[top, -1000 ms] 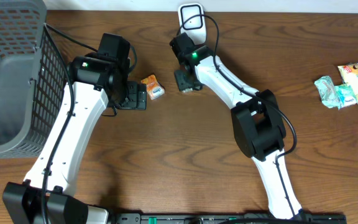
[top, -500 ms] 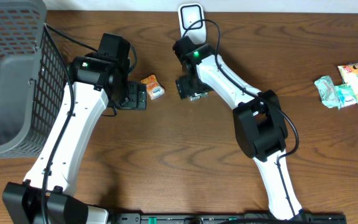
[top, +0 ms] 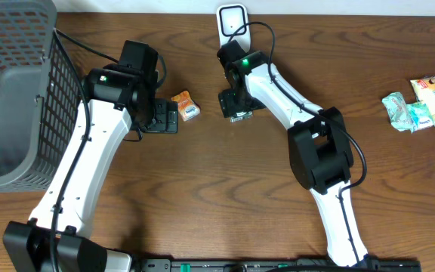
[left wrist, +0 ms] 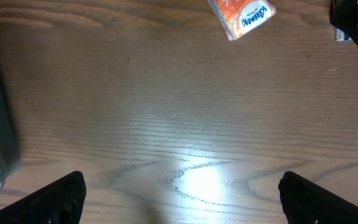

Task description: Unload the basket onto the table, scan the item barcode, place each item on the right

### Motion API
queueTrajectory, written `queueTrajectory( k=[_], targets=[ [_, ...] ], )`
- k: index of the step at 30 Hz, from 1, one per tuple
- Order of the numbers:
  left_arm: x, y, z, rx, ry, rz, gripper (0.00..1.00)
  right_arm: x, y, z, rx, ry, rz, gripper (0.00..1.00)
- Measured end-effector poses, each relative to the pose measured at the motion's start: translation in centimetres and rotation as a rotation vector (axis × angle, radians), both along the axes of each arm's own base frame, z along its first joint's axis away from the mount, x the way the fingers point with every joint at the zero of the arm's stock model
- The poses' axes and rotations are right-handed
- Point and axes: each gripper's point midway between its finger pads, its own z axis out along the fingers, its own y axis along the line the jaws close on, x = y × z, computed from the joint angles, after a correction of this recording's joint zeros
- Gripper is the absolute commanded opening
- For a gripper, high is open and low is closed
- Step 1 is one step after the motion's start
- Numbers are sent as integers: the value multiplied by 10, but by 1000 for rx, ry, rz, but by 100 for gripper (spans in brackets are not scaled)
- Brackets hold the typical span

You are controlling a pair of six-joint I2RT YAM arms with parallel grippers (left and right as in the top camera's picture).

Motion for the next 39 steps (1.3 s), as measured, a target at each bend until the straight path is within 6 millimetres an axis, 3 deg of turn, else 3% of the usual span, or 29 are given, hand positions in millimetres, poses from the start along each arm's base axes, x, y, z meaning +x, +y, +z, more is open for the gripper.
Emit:
queueTrajectory(
  k=[7, 15, 20, 25, 28, 32, 34, 39],
  targets=[
    [0, 0, 0, 0, 0, 0, 98, 4, 3, 1, 12, -15, 0, 77],
    [0, 0, 0, 0, 0, 0, 98, 0, 4, -3, 23, 4, -9, 53],
    [0, 0, 0, 0, 0, 0, 98, -4, 2, -3, 19, 18, -24, 52],
    [0, 0, 0, 0, 0, 0, 98, -22, -1, -3, 31, 106, -31, 49],
    [0, 0, 0, 0, 0, 0, 98, -30, 5, 3, 145, 186, -54, 45],
    [0, 0, 0, 0, 0, 0, 98, -39, 18, 26, 488, 374, -135, 48],
    [0, 0, 0, 0, 0, 0, 98, -45, 14, 48, 668, 501, -213, 49],
    [0, 0, 0, 0, 0, 0, 98, -47, -3, 84, 888, 670, -363, 50]
  ],
)
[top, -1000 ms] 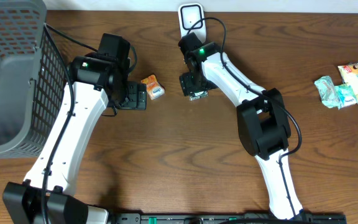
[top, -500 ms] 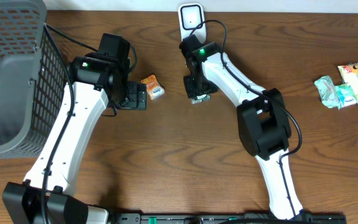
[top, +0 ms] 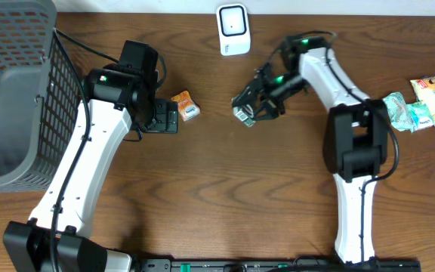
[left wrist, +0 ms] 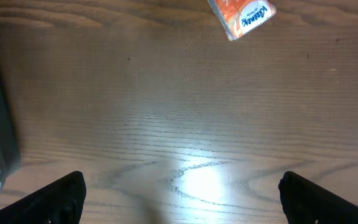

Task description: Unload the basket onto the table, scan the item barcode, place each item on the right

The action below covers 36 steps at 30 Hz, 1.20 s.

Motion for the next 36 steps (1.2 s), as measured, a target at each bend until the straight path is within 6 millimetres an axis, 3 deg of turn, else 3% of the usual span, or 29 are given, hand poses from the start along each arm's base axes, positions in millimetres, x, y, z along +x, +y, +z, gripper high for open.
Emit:
queueTrajectory(
  k=[8, 13, 18, 25, 36],
  targets=[
    [0, 0, 0, 0, 0, 0, 98, 3, -6, 57, 282, 230, -168, 50],
    [0, 0, 0, 0, 0, 0, 98, 8, -6, 75, 364, 321, -229, 48],
    [0, 0, 0, 0, 0, 0, 98, 9, -5, 78, 350, 425, -268, 50],
    [0, 0, 0, 0, 0, 0, 98, 4, -8, 66, 235, 555, -303, 50],
    [0, 0, 0, 0, 0, 0, 98, 1, -10, 60, 189, 577, -307, 50]
  ],
)
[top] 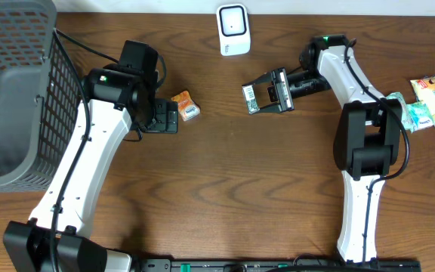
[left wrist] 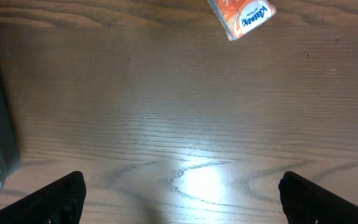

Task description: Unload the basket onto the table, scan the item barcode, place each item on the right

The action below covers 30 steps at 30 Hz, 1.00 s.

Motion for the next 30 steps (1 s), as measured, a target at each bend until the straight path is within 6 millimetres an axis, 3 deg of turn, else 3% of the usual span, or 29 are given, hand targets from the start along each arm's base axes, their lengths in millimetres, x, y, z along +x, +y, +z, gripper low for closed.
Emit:
queueTrajectory(
  k=[8, 23, 30],
  targets=[
    [0, 0, 0, 0, 0, 0, 98, -1, 2, -3, -13, -6, 12, 48],
    [0, 0, 0, 0, 0, 0, 98, -7, 34, -9, -23, -35, 70, 44],
    [0, 0, 0, 0, 0, 0, 98, -7, 35, -9, -27, -23, 69, 44]
  ],
)
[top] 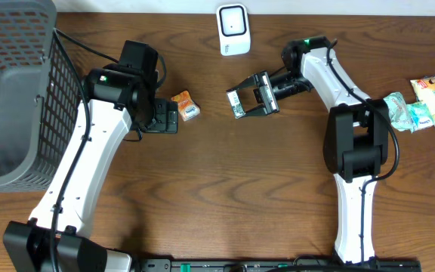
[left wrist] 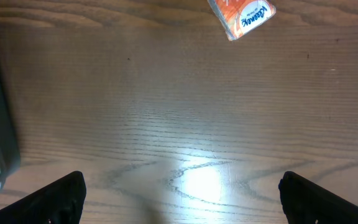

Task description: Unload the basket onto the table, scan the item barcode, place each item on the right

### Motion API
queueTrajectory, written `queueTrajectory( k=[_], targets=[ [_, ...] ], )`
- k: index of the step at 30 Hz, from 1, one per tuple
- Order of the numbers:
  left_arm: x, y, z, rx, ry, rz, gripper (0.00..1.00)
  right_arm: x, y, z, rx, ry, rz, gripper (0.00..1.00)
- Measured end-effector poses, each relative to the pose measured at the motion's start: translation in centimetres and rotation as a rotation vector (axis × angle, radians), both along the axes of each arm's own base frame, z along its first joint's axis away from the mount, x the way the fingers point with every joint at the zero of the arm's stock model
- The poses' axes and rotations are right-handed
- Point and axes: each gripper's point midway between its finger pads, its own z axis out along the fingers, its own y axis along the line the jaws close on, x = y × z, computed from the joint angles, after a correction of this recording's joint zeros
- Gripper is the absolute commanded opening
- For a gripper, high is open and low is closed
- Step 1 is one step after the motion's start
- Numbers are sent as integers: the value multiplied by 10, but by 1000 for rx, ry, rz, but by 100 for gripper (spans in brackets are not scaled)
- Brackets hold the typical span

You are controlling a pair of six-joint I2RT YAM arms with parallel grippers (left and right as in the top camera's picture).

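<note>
A small orange packet [top: 186,106] lies on the brown table, and in the left wrist view it shows at the top edge [left wrist: 241,15]. My left gripper [top: 171,118] sits just left of it, open [left wrist: 182,199], with only bare wood between its fingertips [left wrist: 61,196]. The white scanner [top: 232,20] stands at the table's far edge. My right gripper [top: 235,103] hovers below the scanner and right of the packet. It points left, its fingers look spread, and nothing shows between them.
A grey mesh basket [top: 10,91] fills the far left, and its dark edge shows in the left wrist view. A green packet [top: 405,112] and a yellow and red packet lie at the right edge.
My right gripper has shifted a little to the left and slightly lower, closer to the orange packet. The left arm and the packet have not moved.
At first my right gripper was just below the scanner with its arm folded in from the middle. Then the arm stood further right, gripper still pointing left. It was furthest right a second ago and is now back leftward. Packet and left arm stayed put.
</note>
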Motion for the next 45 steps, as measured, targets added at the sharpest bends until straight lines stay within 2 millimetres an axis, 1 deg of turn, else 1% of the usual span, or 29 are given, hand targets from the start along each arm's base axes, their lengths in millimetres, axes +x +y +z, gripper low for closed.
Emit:
queueTrajectory(
  k=[5, 7, 11, 15, 34, 45],
  targets=[
    [0, 0, 0, 0, 0, 0, 98, 0, 0, 0, -3, 1, 0, 45],
    [0, 0, 0, 0, 0, 0, 98, 1, -1, -4, -23, -2, 2, 46],
    [0, 0, 0, 0, 0, 0, 98, 0, -4, -13, -84, 14, 8, 45],
    [0, 0, 0, 0, 0, 0, 98, -1, -5, -16, -108, 24, 8, 45],
    [0, 0, 0, 0, 0, 0, 98, -2, -5, -18, -121, 26, 12, 45],
    [0, 0, 0, 0, 0, 0, 98, -4, -2, -19, -123, 28, 21, 45]
  ],
)
